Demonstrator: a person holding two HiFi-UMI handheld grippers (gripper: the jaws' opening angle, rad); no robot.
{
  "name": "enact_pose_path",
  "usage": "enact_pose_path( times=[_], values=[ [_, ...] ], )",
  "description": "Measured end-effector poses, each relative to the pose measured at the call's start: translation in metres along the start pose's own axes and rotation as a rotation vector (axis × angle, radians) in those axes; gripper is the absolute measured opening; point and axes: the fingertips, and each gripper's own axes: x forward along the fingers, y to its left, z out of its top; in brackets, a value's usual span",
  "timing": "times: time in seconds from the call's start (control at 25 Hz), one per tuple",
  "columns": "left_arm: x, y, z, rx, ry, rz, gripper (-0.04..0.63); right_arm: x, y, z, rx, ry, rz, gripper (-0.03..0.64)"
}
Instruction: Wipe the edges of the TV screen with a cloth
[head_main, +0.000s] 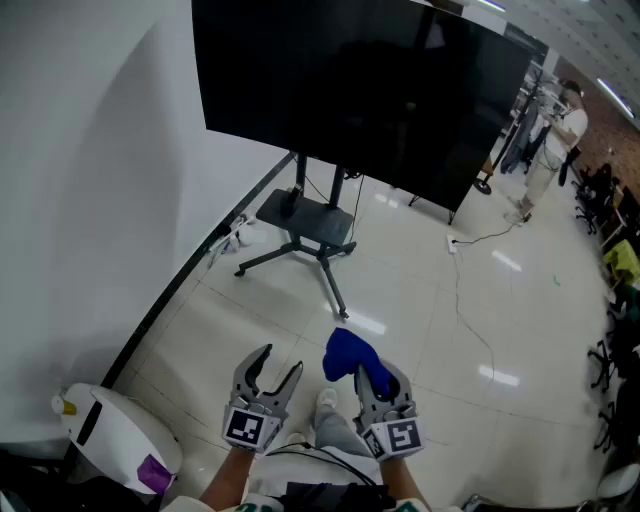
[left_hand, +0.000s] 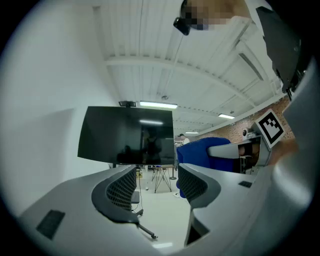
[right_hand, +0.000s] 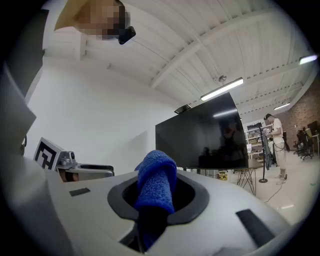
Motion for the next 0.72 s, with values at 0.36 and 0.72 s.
enact_pose_path(
  times=[0.36, 0.72],
  values=[
    [0.103, 0.066, -0.022, 0.108, 0.007, 0.046, 0.239, 0.123, -0.068, -0.018, 0.046, -0.041, 0.033, 0.084],
    [0.238, 0.13, 0.024, 0.108, -0.012, 0.073, 0.241, 0.26, -0.148, 0.008, 0.037, -0.099, 0.086, 0.084]
  ],
)
